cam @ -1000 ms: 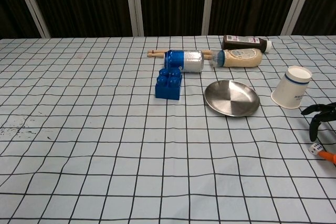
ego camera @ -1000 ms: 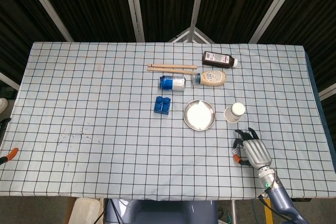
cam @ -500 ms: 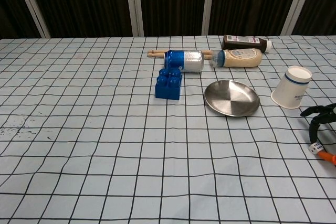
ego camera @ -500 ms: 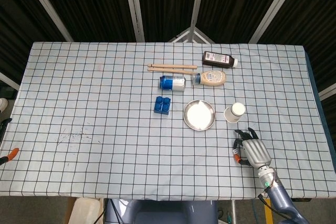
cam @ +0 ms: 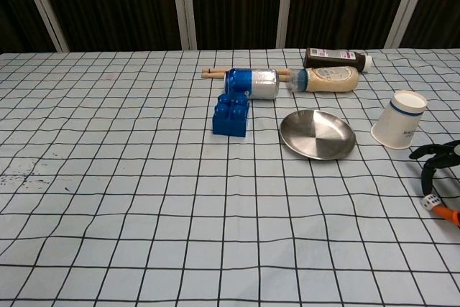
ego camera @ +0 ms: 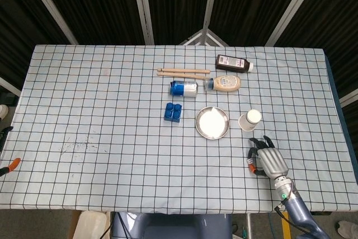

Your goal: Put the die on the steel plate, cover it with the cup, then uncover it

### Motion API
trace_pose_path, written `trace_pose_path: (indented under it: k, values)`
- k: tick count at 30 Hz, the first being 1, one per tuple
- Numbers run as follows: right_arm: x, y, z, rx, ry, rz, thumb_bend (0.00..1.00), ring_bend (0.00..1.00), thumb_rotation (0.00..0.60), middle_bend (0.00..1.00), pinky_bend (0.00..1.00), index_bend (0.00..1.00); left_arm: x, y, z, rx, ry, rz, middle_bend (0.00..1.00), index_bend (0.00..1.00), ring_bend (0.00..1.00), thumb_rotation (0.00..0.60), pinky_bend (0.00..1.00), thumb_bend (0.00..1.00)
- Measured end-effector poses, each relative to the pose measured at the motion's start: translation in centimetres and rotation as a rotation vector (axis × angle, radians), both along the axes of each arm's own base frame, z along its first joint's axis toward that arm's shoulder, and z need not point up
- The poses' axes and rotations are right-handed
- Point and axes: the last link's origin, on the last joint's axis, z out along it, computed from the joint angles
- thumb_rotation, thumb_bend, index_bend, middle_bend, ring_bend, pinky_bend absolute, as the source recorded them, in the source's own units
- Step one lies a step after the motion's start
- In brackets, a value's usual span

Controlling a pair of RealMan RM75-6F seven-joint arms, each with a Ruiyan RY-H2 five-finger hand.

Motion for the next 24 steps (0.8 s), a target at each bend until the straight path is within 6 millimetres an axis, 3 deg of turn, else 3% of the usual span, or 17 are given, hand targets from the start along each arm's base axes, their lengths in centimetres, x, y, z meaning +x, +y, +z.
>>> trace_pose_path:
  k: [11, 24]
  values:
    - [0.4, 0.0, 0.8, -0.022, -0.009, 0.014, 0.46, 0.21, 0.6, 0.18, 0.05, 0.58, 0.0, -0.1, 0.2, 0.007, -0.01, -0.002, 0.02, 0.19, 0.06, 0.6, 0.26, 0.27]
    - [2.9, 1.3, 3.3, -0.078, -0.021, 0.08, 0.46, 0.21, 0.6, 0.18, 0.05, 0.58, 0.1, -0.4, 0.8, 0.015, -0.032, -0.014, 0.02, 0.19, 0.06, 0.6, 0.26, 0.27]
